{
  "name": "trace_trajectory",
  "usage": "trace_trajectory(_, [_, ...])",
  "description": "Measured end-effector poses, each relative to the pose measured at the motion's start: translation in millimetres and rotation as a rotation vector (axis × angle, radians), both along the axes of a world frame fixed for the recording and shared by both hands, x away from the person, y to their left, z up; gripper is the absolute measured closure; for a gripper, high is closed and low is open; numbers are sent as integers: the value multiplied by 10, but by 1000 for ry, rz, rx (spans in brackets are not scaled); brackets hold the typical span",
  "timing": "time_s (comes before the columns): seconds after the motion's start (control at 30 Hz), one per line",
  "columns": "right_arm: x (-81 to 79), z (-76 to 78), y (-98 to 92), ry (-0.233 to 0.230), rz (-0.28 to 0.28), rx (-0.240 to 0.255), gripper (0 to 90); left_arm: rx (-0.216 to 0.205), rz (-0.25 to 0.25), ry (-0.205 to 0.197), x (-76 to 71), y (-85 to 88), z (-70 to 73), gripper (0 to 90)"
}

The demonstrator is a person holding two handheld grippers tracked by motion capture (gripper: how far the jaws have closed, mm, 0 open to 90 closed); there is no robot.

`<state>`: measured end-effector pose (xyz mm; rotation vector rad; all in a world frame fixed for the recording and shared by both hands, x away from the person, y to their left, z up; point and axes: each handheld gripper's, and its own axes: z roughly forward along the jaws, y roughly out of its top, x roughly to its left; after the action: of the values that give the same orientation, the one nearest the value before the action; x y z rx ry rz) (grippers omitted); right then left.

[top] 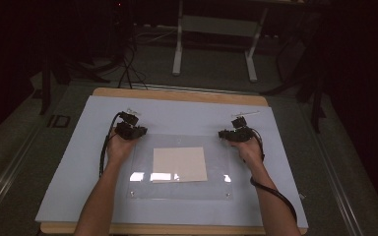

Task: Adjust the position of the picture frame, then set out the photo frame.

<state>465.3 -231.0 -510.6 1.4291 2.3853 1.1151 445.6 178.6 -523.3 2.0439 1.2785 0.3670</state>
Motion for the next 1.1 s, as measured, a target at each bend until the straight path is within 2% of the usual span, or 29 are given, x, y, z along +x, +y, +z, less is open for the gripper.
trace_trajectory(0.17, [-31, -9, -5, -15, -9, 2, 804, -6, 11, -15, 2, -8, -13, 827])
trace_trajectory(0.4, [-33, -12, -14, -18, -2, 4, 802, -25, 24, -10, 1, -4, -19, 814])
trace_trajectory(0.47, [-40, -12, -10, -25, -1, 0, 800, -53, 33, -13, -8, 16, -30, 801])
trace_trajectory(0.57, [-47, -17, -16, -27, -1, 6, 798, -65, 29, -32, -37, 43, -9, 775])
trace_trajectory(0.73, [-79, -3, -20, -69, 3, -9, 767, -89, 37, -73, -95, 121, 68, 688])
trace_trajectory(0.83, [-115, 12, -34, -104, 1, -13, 751, -91, 30, -95, -148, 151, 97, 673])
trace_trajectory(0.9, [-151, 32, -58, -143, 3, 0, 744, -108, 28, -103, -167, 171, 106, 664])
trace_trajectory(0.93, [-166, 45, -72, -156, 0, -1, 737, -128, 29, -123, -203, 202, 118, 647])
trace_trajectory(1.0, [-190, 58, -82, -181, 3, -7, 734, -149, 24, -129, -235, 232, 119, 632])
trace_trajectory(1.1, [-211, 57, -85, -197, 1, -5, 739, -184, 12, -154, -278, 265, 94, 621])
